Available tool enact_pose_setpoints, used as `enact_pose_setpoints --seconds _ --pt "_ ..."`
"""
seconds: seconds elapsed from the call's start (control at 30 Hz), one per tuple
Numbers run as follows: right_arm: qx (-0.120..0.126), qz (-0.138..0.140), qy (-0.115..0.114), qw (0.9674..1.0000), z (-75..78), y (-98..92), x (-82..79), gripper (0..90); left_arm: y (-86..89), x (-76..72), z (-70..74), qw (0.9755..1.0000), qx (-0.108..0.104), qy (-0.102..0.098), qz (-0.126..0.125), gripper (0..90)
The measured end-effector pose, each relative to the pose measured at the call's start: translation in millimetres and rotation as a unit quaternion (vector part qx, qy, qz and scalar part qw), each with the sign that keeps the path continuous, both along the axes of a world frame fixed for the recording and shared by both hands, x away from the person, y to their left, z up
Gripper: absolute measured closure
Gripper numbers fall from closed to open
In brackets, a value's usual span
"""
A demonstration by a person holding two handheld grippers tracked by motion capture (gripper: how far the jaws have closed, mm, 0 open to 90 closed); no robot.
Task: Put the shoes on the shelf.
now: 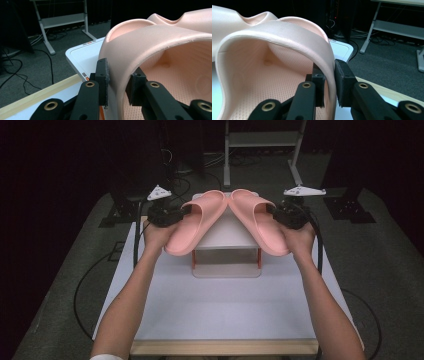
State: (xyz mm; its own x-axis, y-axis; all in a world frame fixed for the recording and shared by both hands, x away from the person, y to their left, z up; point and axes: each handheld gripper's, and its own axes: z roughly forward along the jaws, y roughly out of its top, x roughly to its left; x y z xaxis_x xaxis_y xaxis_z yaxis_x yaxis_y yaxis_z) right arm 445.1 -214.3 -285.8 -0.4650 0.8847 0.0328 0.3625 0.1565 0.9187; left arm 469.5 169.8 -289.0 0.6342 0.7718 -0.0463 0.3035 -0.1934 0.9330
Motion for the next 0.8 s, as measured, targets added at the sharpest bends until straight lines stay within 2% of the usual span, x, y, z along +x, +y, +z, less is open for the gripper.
enact_pose_setpoints --seconds 0.27,0.43,0.8 --pt "-0.002 -0.010 0.003 0.9999 0.6 2.7 8.2 77.5 -3.6 9.3 -1.7 1.0000 0.002 0.008 0.005 74.1" --pt "0.002 -0.013 0.013 0.9998 -2.4 6.5 15.1 77.1 -2.7 16.6 -6.4 0.9997 -0.007 0.019 0.015 73.5" --pt "0.006 -0.018 0.024 0.9995 -7.2 13.3 25.8 76.1 -1.8 25.8 -12.0 0.9990 -0.014 0.030 0.029 72.6"
